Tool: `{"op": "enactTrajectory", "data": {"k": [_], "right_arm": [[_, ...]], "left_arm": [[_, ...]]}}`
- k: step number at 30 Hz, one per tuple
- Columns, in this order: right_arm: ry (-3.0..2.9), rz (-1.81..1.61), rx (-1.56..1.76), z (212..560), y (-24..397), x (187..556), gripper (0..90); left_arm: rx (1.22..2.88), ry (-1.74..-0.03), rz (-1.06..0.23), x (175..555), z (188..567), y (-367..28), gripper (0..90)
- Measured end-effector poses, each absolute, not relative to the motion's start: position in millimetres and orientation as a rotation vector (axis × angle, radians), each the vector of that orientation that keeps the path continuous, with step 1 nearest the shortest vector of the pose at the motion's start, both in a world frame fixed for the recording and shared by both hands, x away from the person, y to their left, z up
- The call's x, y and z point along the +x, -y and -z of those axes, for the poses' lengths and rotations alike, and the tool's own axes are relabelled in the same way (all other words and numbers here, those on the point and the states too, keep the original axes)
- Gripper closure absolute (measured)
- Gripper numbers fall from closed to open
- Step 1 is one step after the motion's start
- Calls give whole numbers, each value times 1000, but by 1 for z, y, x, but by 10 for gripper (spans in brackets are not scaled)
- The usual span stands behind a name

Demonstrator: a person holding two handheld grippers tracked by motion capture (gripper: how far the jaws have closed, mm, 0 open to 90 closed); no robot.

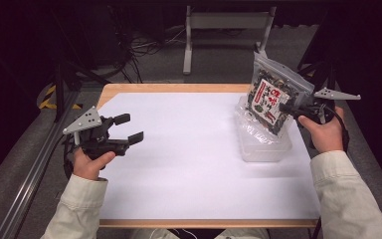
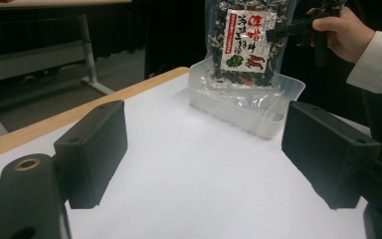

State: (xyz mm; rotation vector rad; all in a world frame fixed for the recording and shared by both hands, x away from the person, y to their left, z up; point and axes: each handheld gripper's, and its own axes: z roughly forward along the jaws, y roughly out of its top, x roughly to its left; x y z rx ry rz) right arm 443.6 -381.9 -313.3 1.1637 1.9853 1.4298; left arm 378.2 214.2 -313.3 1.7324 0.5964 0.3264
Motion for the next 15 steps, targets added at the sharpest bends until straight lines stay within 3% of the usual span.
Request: {"op": "enactTrajectory", "data": {"k": [15], "right_arm": [[-2016,-1393,1173,320,384,439,764]], "left_arm": [[1737,-600,-328,379,315,-215,190]]}}
